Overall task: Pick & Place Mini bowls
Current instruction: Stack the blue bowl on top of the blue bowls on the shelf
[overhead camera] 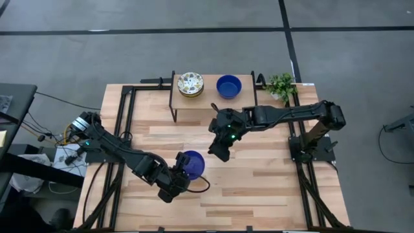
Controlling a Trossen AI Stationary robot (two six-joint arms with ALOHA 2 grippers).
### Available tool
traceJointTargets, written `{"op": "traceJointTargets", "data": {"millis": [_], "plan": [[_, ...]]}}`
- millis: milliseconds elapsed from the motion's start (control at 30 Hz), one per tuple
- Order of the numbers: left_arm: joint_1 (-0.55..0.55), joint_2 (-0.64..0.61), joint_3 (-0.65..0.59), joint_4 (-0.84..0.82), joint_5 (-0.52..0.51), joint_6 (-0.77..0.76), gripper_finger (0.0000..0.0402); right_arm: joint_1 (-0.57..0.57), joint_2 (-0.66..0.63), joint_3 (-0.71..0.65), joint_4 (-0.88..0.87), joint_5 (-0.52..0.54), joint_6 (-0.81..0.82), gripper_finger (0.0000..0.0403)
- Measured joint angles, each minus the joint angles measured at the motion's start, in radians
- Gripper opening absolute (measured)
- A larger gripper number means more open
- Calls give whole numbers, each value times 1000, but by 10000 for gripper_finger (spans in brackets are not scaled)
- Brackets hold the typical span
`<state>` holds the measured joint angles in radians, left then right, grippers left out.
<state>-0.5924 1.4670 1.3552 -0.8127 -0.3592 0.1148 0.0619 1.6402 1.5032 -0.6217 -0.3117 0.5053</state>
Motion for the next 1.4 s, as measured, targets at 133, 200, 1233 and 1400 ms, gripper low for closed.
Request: {"op": "traceJointTargets", "data": {"millis": [133,200,1233,1400], "plan": [[14,0,0,0,-9,1,4,14,1,0,-6,11,36,103],[18,0,0,0,-10,3,4,23,1,0,-7,43,44,103],[64,-4,0,9,1,11,4,48,250,433,-374,184,-95,74],[80,-4,0,14,0,11,4,49,249,433,-396,191,-95,74]]}}
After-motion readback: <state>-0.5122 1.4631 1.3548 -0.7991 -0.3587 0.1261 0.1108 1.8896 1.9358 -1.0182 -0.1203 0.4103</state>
